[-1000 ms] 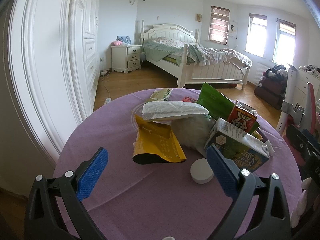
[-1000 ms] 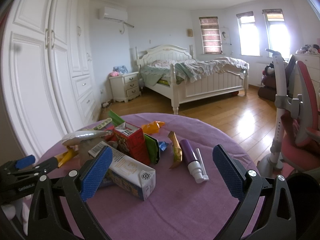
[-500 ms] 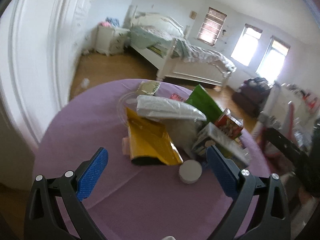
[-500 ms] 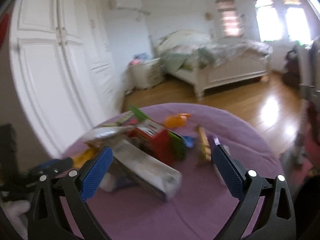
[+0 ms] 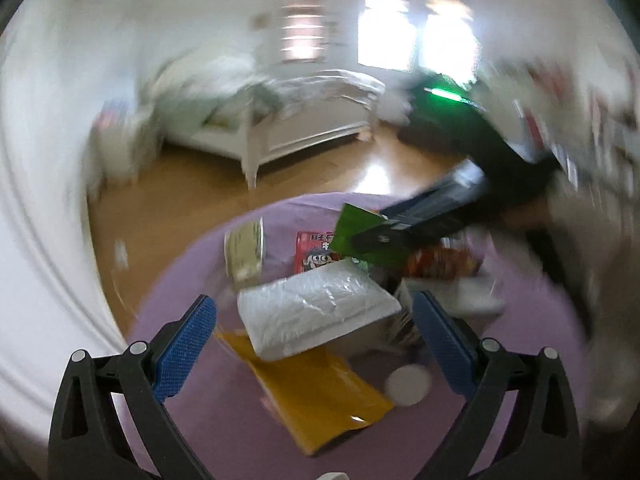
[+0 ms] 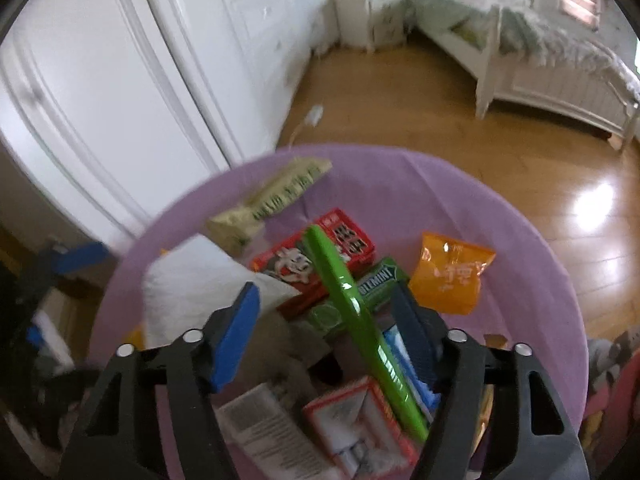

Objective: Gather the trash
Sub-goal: 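Grasp the white wrapper with the left tool while the right tool grasps the green stick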

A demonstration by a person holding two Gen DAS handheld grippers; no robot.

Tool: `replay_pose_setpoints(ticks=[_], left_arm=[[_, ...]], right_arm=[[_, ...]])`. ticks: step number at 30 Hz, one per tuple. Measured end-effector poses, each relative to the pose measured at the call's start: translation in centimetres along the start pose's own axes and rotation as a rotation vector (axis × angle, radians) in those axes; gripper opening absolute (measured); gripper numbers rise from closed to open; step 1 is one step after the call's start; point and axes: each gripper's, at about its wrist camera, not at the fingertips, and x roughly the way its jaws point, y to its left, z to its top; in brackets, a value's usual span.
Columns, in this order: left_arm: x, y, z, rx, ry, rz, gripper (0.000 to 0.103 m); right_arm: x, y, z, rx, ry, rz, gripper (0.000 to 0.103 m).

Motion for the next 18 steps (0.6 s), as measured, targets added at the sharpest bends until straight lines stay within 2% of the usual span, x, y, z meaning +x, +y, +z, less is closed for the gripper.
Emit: replay_pose_setpoints(ticks=[1, 2, 4, 5, 7, 9, 10, 11, 12, 14, 18], left_arm=[[0.4, -0.6, -0.1, 0.074, 0.015, 0.000, 0.098], [1.0, -1.1, -0.3, 0.131, 0.033, -0.003, 0.098], [2.1, -1.4, -0.5, 0.193, 0.060, 0.013, 0.098], [3.0, -1.7, -0.7, 0.237, 0.077, 0.037, 0.098], [4.7, -1.0, -0.4, 0.251, 0.098, 0.026, 0.096], [5.4, -0.2, 0.0, 0.210, 0.101, -0.012, 0.078], [5.9, 0.3, 0.1, 0.176, 0.109, -0.031, 0.057], [6.7, 1.1, 0.3, 0.116, 0.126, -0.045, 0.043], [6.7, 1.9, 0.3, 0.080, 0.127, -0.048, 0.039], [6.9, 3.3, 0.4, -0.019, 0.114, -0.062, 0.025], [4.5, 3.7, 0.7, -0.106, 0.033, -0.082, 0.024]], right_arm=[[0.7, 0.1, 0.2, -0.013, 0.024, -0.010, 0.047], [1.3, 0.1, 0.3, -0.023, 0.051, -0.018, 0.040], [1.9, 0.1, 0.3, -0.025, 0.059, -0.027, 0.018], [1.8, 0.1, 0.2, -0.023, 0.049, -0.024, 0.017], [1.1, 0.2, -0.2, -0.007, 0.011, -0.006, 0.015], [0.1, 0.0, -1.1, 0.014, -0.030, 0.014, 0.014], [-0.7, -0.4, -1.3, 0.024, -0.046, 0.025, 0.014], [-1.8, -0.9, -1.4, 0.044, -0.075, 0.036, 0.014], [-2.6, -1.0, -1.6, 0.055, -0.100, 0.041, 0.014], [-4.1, -1.2, -2.3, 0.073, -0.154, 0.048, 0.014], [-7.7, -1.9, -3.8, 0.135, -0.269, 0.099, 0.014]])
